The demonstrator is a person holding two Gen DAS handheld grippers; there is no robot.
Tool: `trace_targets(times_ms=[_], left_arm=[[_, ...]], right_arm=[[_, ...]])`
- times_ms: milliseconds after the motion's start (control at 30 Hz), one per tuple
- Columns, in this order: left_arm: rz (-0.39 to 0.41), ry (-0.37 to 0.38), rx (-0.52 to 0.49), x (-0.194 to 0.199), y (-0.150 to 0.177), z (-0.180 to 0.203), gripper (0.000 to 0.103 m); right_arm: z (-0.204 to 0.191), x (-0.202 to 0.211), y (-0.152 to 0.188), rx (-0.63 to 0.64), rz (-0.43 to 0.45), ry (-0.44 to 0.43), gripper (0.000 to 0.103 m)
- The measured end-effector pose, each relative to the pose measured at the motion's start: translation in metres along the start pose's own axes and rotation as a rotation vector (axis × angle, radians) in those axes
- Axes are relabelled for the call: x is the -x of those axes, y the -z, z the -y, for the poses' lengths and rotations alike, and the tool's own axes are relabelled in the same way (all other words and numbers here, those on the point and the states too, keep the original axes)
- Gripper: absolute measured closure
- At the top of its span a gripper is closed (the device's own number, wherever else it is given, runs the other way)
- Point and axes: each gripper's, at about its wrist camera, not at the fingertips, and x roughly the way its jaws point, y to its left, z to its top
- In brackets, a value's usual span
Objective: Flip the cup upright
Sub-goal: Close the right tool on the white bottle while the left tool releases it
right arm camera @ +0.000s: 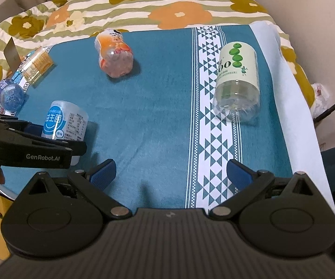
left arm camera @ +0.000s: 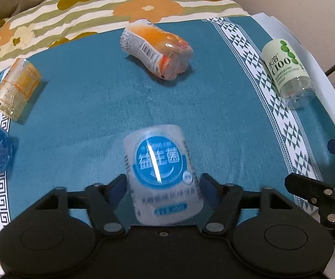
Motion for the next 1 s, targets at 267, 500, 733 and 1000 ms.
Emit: trace_targets(times_ms=[267,500,733,1000], left_arm=[[0.001,-0.002,0.008,-0.001,0.001,-0.001,0.014],[0.007,0.02,0.02,0.012,0.003,0.0,0.013],[0.043,0.043,0.053,0.043,0.019,-0.009,0.0],[0.068,-0.023,0.091,0.069,0.049,-0.043,0.0]], right_arm=[[0.001,0.0,0.002,0.001,-0.005,0.005,0.0],[0.004,0.013,-0.003,-0.002,0.006,0.01,0.0],[-0.003,0.031,-0.021,-0.011,-0.004,-0.028,0.0],[-0.047,0.018,-0.055,0.052,-0.081,-0.119,0.0]])
